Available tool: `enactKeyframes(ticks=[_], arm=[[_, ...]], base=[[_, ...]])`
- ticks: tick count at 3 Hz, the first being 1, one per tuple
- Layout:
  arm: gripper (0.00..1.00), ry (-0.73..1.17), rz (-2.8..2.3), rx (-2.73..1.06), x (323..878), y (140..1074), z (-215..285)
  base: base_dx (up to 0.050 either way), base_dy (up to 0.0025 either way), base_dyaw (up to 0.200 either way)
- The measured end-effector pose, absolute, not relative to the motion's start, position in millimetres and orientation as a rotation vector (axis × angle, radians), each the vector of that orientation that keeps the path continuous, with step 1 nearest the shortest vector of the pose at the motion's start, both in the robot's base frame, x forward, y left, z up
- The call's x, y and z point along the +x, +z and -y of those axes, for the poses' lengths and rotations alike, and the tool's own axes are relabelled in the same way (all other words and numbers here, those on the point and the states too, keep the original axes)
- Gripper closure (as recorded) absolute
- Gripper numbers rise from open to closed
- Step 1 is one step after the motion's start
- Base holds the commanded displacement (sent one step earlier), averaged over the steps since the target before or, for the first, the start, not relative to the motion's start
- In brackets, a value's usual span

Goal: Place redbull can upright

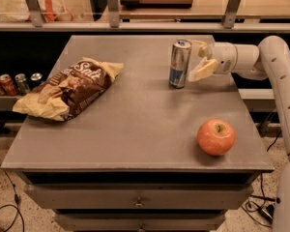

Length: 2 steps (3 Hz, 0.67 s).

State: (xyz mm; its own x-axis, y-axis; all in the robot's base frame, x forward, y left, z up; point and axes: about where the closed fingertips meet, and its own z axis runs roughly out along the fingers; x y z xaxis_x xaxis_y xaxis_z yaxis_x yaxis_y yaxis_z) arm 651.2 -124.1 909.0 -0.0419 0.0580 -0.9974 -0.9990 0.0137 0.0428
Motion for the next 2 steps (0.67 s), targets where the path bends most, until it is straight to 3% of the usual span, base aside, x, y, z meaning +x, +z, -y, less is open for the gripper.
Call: enactKeyframes(ticks=[2], arm=[[0.0,1.211,-1.229,-1.156,654.7,903.3,134.4]], base=[[0.0,0.0,0.0]])
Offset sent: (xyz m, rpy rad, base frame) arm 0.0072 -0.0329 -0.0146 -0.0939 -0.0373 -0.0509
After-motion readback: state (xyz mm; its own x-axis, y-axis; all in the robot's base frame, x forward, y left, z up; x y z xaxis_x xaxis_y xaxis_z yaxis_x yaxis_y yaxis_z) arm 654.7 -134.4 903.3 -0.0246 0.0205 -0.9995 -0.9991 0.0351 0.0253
